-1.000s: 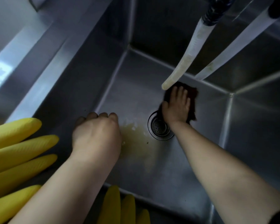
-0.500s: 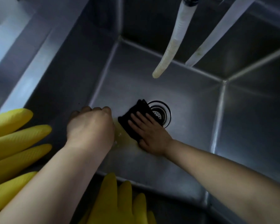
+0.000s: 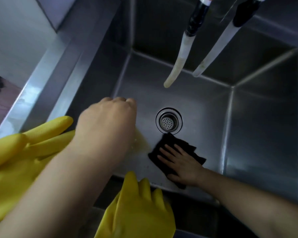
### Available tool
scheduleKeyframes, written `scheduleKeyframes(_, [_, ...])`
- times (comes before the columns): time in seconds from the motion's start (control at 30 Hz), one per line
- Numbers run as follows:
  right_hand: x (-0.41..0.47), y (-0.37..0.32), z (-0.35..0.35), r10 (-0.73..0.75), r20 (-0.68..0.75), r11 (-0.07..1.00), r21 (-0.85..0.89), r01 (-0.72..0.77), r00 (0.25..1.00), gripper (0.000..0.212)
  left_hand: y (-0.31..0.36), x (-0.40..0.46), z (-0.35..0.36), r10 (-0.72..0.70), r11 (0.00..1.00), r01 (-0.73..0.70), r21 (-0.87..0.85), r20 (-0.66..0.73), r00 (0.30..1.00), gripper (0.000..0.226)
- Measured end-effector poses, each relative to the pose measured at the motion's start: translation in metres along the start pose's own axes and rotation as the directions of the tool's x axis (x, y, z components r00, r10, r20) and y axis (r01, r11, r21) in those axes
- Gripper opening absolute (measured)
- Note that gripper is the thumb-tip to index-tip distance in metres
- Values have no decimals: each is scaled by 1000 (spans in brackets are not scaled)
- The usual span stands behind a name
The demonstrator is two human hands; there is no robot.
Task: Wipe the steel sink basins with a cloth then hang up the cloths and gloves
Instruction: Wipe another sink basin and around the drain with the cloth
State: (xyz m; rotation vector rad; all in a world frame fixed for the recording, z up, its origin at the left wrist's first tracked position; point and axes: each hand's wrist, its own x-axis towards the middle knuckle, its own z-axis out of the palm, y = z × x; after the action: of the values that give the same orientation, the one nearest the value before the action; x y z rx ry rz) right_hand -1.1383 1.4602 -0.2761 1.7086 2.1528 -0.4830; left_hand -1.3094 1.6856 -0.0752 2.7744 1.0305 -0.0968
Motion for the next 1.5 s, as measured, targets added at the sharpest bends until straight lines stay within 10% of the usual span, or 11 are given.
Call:
scheduleKeyframes(0.27, [151,5,-47,333,-152,938,151,-311,931,73,-74,2,-11,250,951,-230,206,-73,966,27])
scheduleKeyframes(0.57, [250,4,-84,383,-272,922,175,-346,883,68,-98,4,21,320,946,-298,130,-215,923,28])
scheduleKeyframes(0.93, [183,-81,-39,-297,-301,950,-3,311,906,62,-94,3,18,297,953,-277,120,-210,932,25])
scheduleKeyframes(1.23, [177,-84,-36,-550,-327,809,21,587,769,56,-89,2,18,302,948,-273,167,-187,935,20])
scheduleKeyframes(1.5, [84,-38,-4,-548,-192,829,2,559,814,58,-69,-3,25,424,880,-391,270,-71,903,26])
